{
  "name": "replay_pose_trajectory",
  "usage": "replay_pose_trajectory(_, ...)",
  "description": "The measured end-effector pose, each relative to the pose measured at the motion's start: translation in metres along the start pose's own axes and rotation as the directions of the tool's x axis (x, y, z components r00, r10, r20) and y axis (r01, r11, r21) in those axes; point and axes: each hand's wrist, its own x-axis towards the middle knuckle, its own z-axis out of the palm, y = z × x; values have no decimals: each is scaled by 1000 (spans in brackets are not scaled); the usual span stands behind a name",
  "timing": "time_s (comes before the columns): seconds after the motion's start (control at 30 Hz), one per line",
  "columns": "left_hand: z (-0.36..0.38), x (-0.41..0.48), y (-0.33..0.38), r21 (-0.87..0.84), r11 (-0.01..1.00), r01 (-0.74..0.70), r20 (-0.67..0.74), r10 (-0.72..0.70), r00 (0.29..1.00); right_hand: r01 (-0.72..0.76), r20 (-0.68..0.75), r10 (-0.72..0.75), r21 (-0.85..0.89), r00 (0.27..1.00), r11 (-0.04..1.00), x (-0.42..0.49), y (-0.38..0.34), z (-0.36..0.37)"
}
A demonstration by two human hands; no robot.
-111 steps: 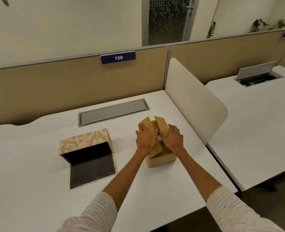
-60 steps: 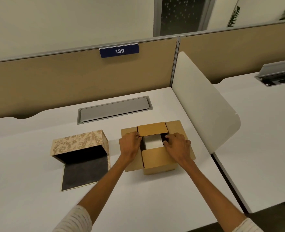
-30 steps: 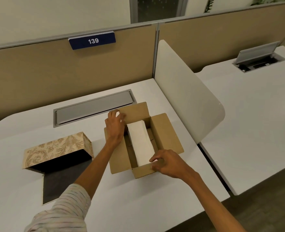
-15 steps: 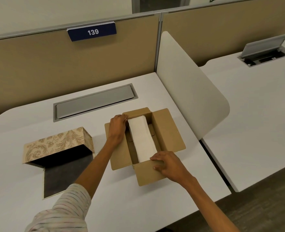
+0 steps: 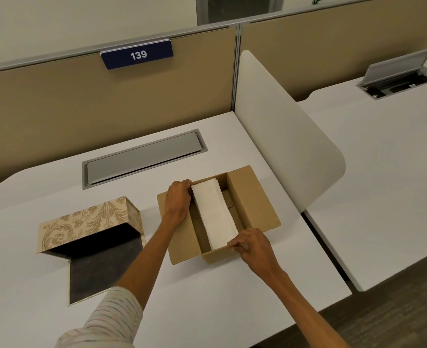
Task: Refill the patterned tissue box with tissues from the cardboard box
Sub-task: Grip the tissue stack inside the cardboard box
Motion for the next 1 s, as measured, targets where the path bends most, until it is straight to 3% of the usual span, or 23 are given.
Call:
replay_pose_trajectory(0.17,0,0,3,59,998,-9,-22,10,1000,-3,18,2,45,1000,999,2,-1,-3)
replay_pose_trajectory(0.3,4,-5,11,135,991,4,-53,3,999,-62,166,56,30,984,998,7,2,-12)
replay_pose_trajectory(0.43,11,-18,26,2,999,44,-144,-44,989,-84,291,75,17,954,996,22,0,-23)
replay_pose_trajectory(0.73,17,-38,43,-218,974,62,-165,-100,981,-172,114,162,81,980,982,55,-17,-23)
replay_pose_trajectory(1.0,36,-35,57,-258,925,279,72,-270,960,-364,251,357,-18,900,931,69,-17,9)
